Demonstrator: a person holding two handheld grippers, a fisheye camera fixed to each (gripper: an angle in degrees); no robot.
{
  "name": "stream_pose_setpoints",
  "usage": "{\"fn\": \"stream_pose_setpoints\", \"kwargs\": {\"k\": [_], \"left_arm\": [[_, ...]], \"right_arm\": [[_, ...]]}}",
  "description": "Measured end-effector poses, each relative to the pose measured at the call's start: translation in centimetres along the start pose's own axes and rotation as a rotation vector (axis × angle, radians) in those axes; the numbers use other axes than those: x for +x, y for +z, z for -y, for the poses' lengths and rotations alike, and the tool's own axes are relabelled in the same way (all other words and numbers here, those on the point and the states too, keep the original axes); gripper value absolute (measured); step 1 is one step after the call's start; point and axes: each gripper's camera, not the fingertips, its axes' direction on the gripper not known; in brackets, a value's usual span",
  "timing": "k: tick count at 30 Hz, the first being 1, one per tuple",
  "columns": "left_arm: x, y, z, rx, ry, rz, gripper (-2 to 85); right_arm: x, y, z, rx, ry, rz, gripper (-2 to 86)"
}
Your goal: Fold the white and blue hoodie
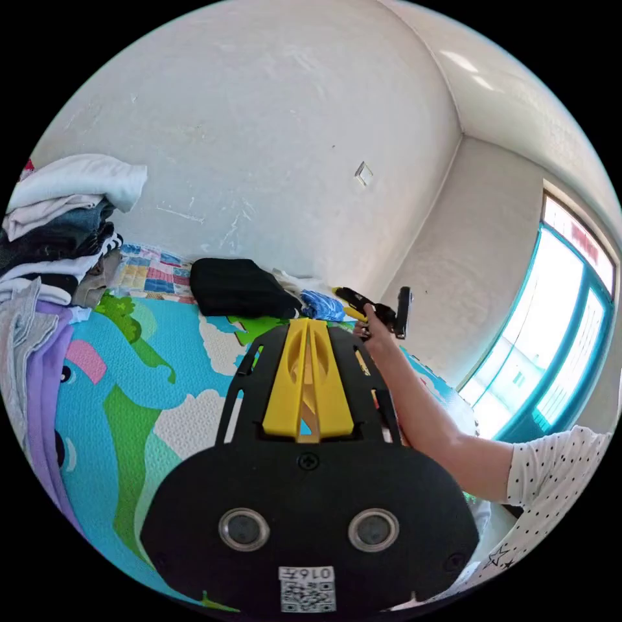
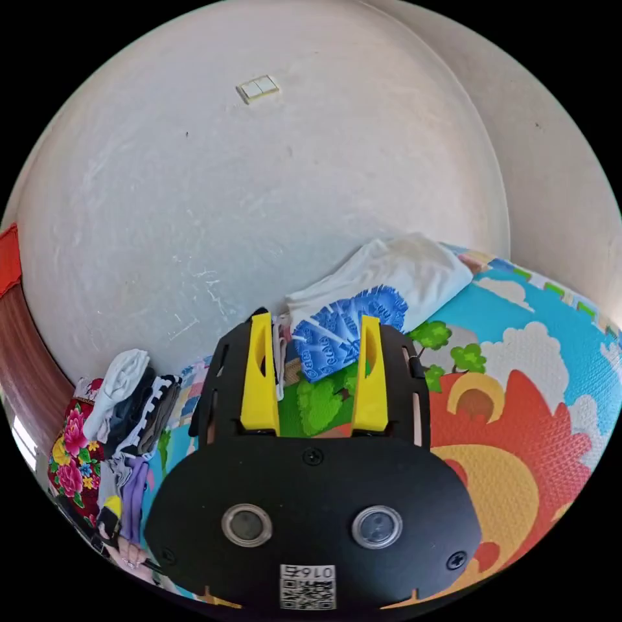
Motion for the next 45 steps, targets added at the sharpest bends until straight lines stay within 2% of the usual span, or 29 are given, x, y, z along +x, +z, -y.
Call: {"fn": "stream_pose_setpoints", "kwargs": {"k": [2,4,7,10,13,17,21,22,25,27,29,30,32,35,36,39,42,44,45], "left_arm": [[0.4,1.0,0.6,-0.019,0.002,-0.013,-1.0],[1.1,1.9,1.2,-0.022,0.002,-0.005,-1.0],[2.4,3.4,2.3,-0.024,0.022,0.006,-1.0],[3.6,5.2,3.4,-0.053,0.037,0.005,-1.0],[4.8,6.8,4.4,-0.078,0.05,-0.001,-1.0],[6.6,9.0,5.9,-0.101,0.078,-0.014,-0.9],[8.6,10.9,7.5,-0.132,0.102,0.003,-0.9],[8.9,11.1,7.7,-0.134,0.103,0.005,-0.9],[10.0,11.7,8.5,-0.125,0.103,0.006,-0.9],[10.8,12.0,9.1,-0.104,0.112,-0.012,-0.8],[11.8,12.1,9.4,-0.079,0.134,-0.029,-0.5],[12.5,12.3,9.7,-0.063,0.16,-0.041,-0.2],[13.8,12.4,9.9,-0.032,0.202,-0.054,1.1],[15.7,12.4,10.1,0.014,0.225,-0.074,3.8],[16.4,12.4,10.4,0.002,0.24,-0.034,5.0],[17.6,12.3,11.1,-0.012,0.26,0.02,8.6],[17.6,10.1,11.7,0.1,0.18,0.111,11.5],[17.5,8.8,11.9,0.138,0.165,0.033,12.4],[17.5,9.3,12.5,0.054,0.164,-0.103,15.0]], "right_arm": [[-1.0,4.3,0.4,-0.179,-0.1,-0.058,18.2],[-2.1,5.5,1.3,-0.236,-0.167,-0.112,18.4],[-3.5,7.1,1.3,-0.228,-0.247,-0.195,16.7],[-3.7,8.4,1.8,-0.248,-0.211,-0.331,12.0],[-3.6,8.5,2.1,-0.243,-0.211,-0.307,5.9],[-3.0,6.5,2.6,-0.213,-0.228,-0.184,0.2],[-3.5,1.1,5.1,-0.208,-0.261,0.03,-0.6],[-4.2,-1.5,5.9,-0.181,-0.278,0.142,-0.6],[-6.5,-5.6,6.3,-0.203,-0.35,0.246,-0.7],[-9.1,-6.7,5.4,-0.31,-0.483,0.264,-0.7],[-14.4,-8.7,2.1,-0.422,-0.849,0.292,-0.7],[-15.7,-9.5,1.0,-0.422,-0.943,0.295,-0.7],[-20.3,-12.7,-4.4,-0.421,-1.333,0.349,-0.6],[-23.8,-14.3,-10.1,-0.447,-1.679,0.402,-0.5],[-24.5,-14.2,-10.5,-0.461,-1.692,0.386,-0.5],[-26.1,-13.1,-9.2,-0.528,-1.542,0.277,-0.3],[-24.3,-12.8,-5.4,-0.365,-1.241,0.081,0.3],[-20.9,-12.9,-2.3,-0.202,-0.942,-0.107,1.8],[-19.9,-12.8,-1.8,-0.179,-0.887,-0.145,2.3]]}}
